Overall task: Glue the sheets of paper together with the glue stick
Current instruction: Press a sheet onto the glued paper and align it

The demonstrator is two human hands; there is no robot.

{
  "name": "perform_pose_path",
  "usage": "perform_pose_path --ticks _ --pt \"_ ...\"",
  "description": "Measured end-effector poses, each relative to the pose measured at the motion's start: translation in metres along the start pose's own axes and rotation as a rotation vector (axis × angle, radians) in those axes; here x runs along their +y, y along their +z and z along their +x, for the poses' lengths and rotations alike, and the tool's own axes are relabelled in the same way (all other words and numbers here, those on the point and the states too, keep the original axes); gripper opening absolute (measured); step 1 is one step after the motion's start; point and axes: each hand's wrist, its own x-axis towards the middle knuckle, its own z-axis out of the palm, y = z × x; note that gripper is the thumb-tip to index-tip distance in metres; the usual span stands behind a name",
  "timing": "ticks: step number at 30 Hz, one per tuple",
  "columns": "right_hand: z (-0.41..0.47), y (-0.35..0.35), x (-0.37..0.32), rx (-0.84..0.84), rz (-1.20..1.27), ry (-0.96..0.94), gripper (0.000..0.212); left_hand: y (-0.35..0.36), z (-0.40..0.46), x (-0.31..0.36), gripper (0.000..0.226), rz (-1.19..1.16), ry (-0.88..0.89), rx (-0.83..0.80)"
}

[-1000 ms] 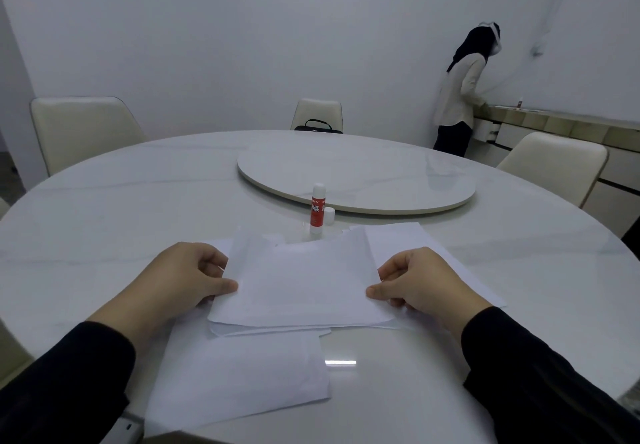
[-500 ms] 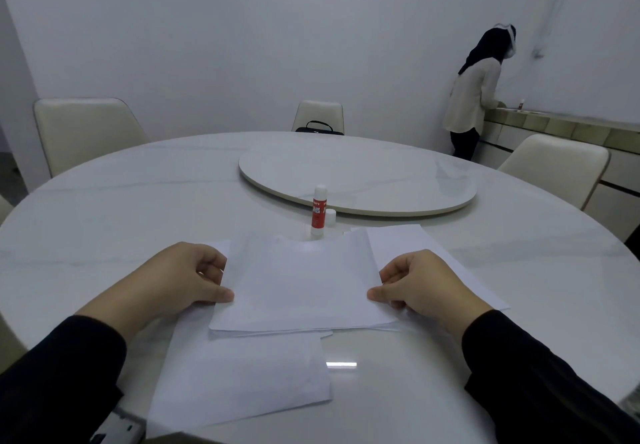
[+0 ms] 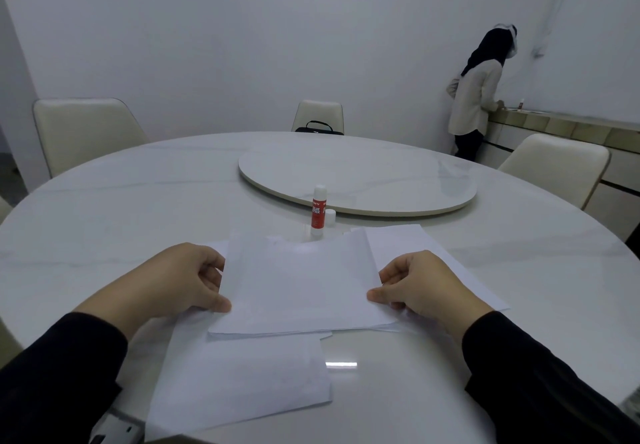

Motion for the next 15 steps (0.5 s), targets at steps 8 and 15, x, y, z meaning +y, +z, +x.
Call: perform_pose_path --ticks 8,15 --pt "-0.001 -0.004 -0.021 0.098 -0.274 -0.144 0.066 -0.004 0.005 0.013 0.086 0.364 0.026 -0.028" --pt "0.011 0.026 -0.065 -0.444 -0.645 -0.468 0.104 0.03 0.024 0.03 0.125 0.329 0.413 -0.247"
